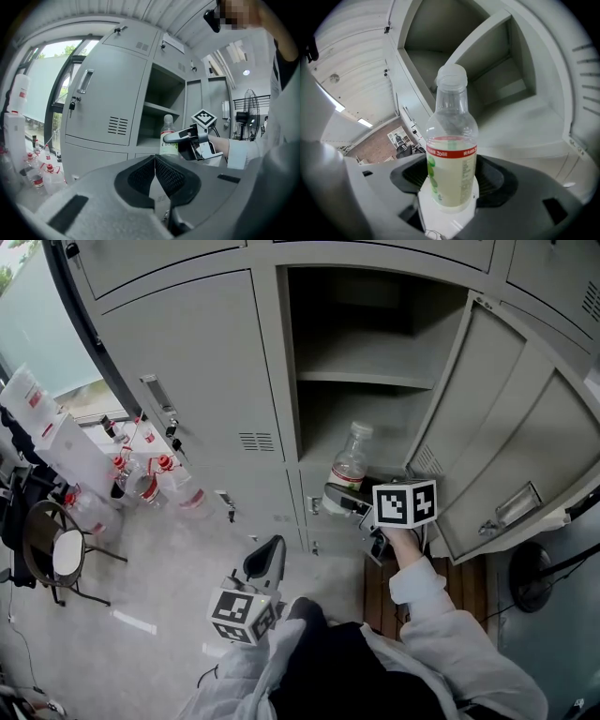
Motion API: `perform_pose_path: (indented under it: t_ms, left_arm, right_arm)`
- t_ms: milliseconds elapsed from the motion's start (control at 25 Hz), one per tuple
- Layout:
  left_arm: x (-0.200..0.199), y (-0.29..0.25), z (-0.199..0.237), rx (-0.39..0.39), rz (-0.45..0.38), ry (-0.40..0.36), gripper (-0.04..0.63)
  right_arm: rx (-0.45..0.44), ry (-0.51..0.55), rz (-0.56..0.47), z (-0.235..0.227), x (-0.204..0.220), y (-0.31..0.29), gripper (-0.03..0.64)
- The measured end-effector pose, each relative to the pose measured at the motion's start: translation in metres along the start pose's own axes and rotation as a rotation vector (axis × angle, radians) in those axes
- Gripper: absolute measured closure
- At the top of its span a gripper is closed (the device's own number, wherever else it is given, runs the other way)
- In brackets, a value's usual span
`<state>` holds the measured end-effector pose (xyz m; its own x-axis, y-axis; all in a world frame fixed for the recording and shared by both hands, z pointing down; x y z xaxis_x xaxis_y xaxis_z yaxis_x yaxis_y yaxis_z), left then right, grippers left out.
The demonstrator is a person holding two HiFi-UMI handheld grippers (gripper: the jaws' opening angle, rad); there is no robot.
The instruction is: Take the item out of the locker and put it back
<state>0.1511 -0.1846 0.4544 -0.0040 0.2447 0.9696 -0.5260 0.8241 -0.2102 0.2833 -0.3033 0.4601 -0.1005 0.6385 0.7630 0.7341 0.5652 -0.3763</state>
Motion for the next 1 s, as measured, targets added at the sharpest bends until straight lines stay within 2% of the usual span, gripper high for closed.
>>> perform_pose_path:
  t_ms: [320,560,720,1000]
  left_arm:
    - [-0.015,-0.009,0.012,0.020,-0.011,-0.026,0.588]
    - [-0.032,-0.008,0.025,0.036,-0.025,-0.045,0.588]
    - [-0.039,-0.004,0.038,0.029,-0.032,-0.044,0.588]
    - [-0.054,-0.008,0.042,0.061,-0.062,-0.040,0.588]
  right_arm:
    - [0.070,0.148,-0.035,0.019,-0.053,0.026,0.314]
    - [0.154,0.309,-0.047,0.042,-0.103,0.041,0.314]
    - [0.180,0.377,-0.019,0.055,-0.128,0.044,0.314]
    - [0.283,0.517,0.096,0.068,-0.166,0.055,0.314]
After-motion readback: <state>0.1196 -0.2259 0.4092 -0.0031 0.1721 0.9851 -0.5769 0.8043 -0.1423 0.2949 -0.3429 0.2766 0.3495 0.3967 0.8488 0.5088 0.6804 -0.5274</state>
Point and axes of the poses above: the fingertips, and each gripper's own axes: y backward along the fingers, z to its left, x out of its underside, the point moved 1 cm from there along y, backward along the fingers, and after that the axes turned 2 degrees about z, right-handed, at the moved point
